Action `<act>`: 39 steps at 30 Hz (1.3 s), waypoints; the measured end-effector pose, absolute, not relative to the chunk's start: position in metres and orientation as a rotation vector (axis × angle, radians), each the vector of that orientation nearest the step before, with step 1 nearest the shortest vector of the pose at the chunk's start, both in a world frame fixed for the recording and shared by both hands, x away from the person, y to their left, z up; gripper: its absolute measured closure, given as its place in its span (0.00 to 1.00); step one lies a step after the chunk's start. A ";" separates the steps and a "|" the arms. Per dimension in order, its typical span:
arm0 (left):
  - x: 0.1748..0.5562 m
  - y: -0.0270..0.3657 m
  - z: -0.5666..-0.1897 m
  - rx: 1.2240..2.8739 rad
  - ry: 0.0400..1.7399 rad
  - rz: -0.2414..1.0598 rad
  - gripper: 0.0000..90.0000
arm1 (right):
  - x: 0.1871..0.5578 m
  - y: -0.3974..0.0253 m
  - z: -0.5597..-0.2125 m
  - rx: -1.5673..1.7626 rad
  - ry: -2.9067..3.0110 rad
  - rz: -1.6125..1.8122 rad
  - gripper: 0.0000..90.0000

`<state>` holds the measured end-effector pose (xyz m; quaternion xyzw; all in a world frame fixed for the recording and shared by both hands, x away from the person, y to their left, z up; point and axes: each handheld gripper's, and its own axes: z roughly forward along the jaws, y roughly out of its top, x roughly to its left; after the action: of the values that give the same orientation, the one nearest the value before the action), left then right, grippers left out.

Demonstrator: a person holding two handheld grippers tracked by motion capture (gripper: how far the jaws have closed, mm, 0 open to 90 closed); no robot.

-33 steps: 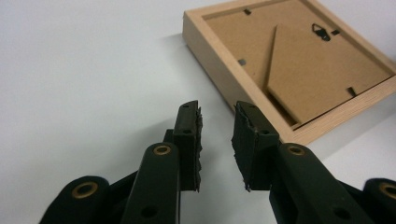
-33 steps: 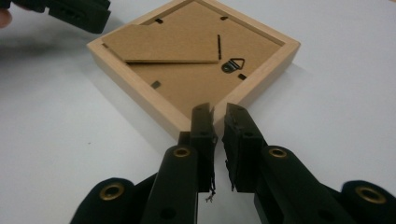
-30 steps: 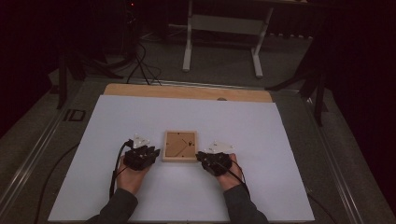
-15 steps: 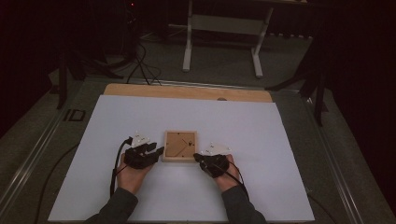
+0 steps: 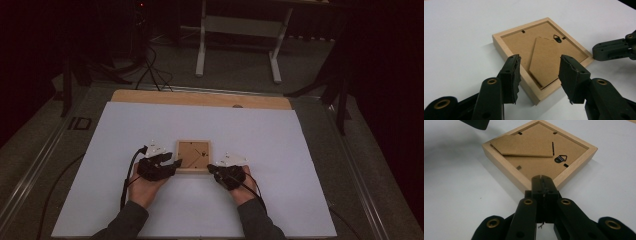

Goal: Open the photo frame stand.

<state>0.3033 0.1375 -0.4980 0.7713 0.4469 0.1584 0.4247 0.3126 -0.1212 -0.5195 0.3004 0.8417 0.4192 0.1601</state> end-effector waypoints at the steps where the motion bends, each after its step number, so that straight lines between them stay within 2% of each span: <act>1: 0.304 0.136 -0.498 1.936 1.115 0.395 0.57 | 0.313 -0.121 -0.520 0.860 2.405 1.198 1.00; 9: 0.311 0.126 -0.502 2.022 1.096 0.364 0.56 | 0.314 -0.122 -0.520 0.870 2.404 1.204 1.00; 28: 0.327 0.111 -0.503 2.092 1.120 0.323 0.51 | 0.313 -0.123 -0.521 0.882 2.399 1.219 0.99; 39: 0.330 0.103 -0.506 2.156 1.099 0.369 0.50 | 0.313 -0.123 -0.521 0.881 2.397 1.229 0.99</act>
<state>0.3296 0.1027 -0.5056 0.8284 0.4221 0.1418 0.3398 0.3134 -0.1235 -0.5213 0.3073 0.8357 0.4286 0.1533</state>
